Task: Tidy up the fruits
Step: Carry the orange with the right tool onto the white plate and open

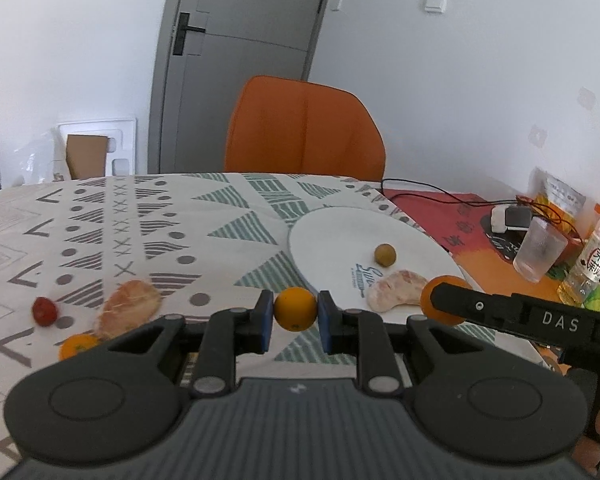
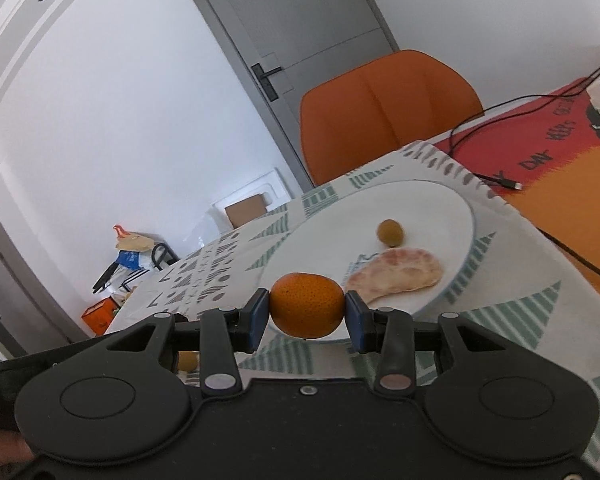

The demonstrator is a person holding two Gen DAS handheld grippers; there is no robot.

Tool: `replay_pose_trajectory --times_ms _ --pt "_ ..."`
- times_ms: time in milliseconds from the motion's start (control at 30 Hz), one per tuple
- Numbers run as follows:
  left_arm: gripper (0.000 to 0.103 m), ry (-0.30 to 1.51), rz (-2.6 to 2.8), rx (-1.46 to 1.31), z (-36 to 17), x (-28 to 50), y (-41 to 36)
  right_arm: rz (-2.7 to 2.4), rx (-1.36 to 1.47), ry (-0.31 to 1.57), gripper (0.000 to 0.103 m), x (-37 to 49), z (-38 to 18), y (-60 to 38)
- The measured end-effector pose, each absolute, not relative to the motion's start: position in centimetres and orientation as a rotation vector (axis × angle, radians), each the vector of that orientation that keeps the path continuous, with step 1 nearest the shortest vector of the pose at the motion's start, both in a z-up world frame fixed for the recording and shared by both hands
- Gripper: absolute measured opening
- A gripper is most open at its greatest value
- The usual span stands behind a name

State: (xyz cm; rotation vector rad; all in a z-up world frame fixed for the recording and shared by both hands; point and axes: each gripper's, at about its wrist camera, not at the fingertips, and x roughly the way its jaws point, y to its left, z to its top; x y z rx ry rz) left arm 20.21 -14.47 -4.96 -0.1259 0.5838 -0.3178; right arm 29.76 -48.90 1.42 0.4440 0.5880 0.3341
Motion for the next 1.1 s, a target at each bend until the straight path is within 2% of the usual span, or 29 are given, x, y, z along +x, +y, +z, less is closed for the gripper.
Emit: replay_pose_trajectory --times_ms 1100 --pt "0.022 0.666 -0.323 -0.072 -7.4 29.0 -21.0 0.196 0.372 0.612 0.040 37.8 -0.2 -53.7"
